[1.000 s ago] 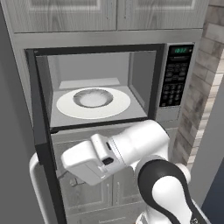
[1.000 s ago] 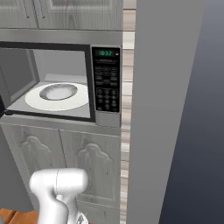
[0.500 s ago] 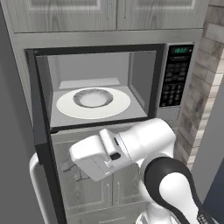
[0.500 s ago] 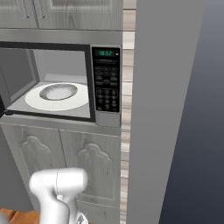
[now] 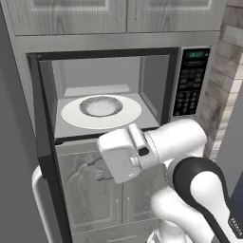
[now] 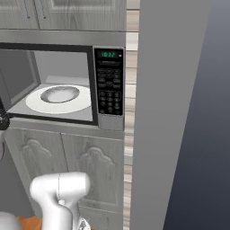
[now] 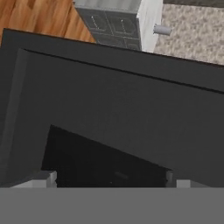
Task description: Pick the hotdog bun from the counter and place it in the microwave. Then turn on the microwave.
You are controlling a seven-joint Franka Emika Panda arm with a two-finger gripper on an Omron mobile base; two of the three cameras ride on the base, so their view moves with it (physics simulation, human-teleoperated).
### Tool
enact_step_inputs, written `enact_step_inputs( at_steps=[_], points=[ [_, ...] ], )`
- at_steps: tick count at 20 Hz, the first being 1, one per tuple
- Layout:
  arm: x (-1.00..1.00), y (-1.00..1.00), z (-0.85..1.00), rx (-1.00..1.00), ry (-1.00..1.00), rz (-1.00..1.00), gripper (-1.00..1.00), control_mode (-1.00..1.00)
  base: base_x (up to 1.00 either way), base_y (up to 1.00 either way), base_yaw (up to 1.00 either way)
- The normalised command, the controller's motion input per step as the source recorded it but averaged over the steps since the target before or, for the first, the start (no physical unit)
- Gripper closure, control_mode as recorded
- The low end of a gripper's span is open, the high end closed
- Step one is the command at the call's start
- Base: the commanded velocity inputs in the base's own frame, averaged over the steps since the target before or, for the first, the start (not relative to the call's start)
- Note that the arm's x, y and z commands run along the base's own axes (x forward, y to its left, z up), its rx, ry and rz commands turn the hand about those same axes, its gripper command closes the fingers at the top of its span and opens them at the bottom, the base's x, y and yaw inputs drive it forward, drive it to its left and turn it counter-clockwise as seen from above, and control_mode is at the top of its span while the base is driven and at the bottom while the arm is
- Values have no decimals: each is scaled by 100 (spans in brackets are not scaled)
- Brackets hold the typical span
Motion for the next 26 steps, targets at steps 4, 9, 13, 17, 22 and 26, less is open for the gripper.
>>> enact_step_inputs(
  at_steps=[4, 9, 13, 17, 22, 26],
  points=[
    [3, -23, 0, 13, 6, -2, -100, -100, 0, 0, 0],
    [3, -20, 0, 16, 10, -6, -100, -100, 0, 0, 0],
    [6, -20, 0, 19, 22, -20, -100, -100, 0, 0, 0],
    [2, -17, 0, 20, 21, -25, -100, -100, 0, 0, 0],
    [-1, -9, 0, 20, 22, -29, -100, -100, 0, 0, 0],
    [-5, -8, 0, 18, 25, -32, -100, -100, 0, 0, 0]
  ],
)
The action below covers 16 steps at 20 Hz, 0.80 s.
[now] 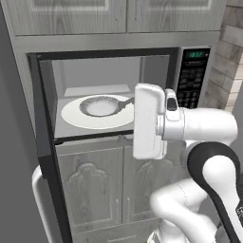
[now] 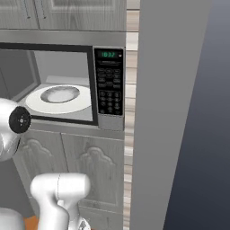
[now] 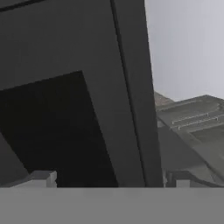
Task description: Pick the hotdog bun from the counter and place it in the microwave. Then turn on the microwave.
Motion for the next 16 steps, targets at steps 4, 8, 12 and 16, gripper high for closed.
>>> enact_step_inputs(
  at_steps=[4, 8, 12, 16],
  points=[
    [-3, -12, 0, 18, 28, -31, -100, -100, 0, 0, 0],
    [-2, -14, 0, 19, 33, -28, -100, -100, 0, 0, 0],
    [-2, -12, -4, 15, 39, -28, -100, -100, 0, 0, 0],
    [-1, -11, -8, 13, 41, -28, -100, -100, 0, 0, 0]
  ],
)
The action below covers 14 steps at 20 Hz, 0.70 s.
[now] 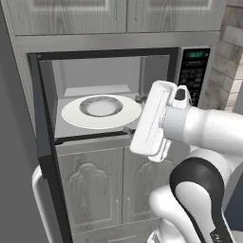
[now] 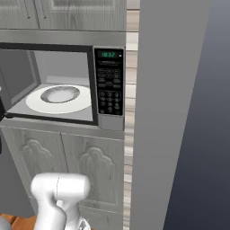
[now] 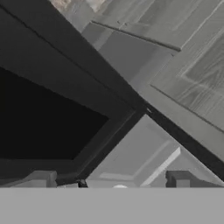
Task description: Pick the hotdog bun from the counter and place it in the microwave. Then turn on the microwave.
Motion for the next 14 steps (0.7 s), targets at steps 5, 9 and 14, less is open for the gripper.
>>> enact_step_inputs(
  at_steps=[5, 9, 14],
  points=[
    [0, -16, -8, 13, 40, -27, -100, -100, 0, 0, 0],
    [0, -24, -3, 13, 37, -26, -100, -100, 0, 0, 0],
    [4, -28, -3, 12, 31, -24, -100, -100, 0, 0, 0]
  ],
)
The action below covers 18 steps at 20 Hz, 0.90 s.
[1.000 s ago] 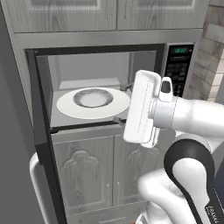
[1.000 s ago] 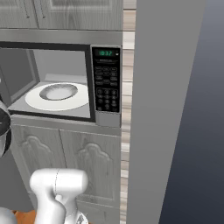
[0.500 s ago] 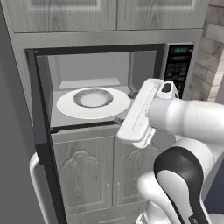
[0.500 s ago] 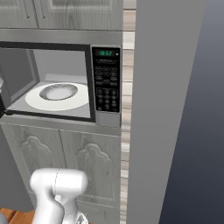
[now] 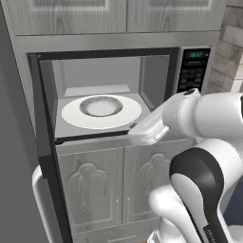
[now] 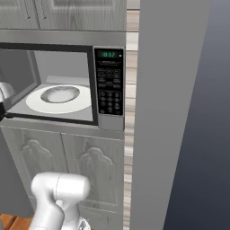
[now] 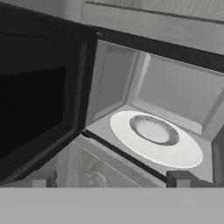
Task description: Pick the hotdog bun from the counter and place it in the microwave. Then turn on the microwave.
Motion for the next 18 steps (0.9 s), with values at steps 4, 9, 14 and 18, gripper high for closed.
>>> enact_step_inputs(
  at_steps=[4, 9, 14, 18],
  points=[
    [18, -33, -20, 8, 18, -21, -100, -100, 0, 0, 0],
    [20, -36, -33, 3, 11, -16, -100, -100, 0, 0, 0],
    [14, -39, -27, 4, 4, -14, -100, -100, 0, 0, 0],
    [6, -38, -17, 6, 1, -10, -100, -100, 0, 0, 0]
  ],
)
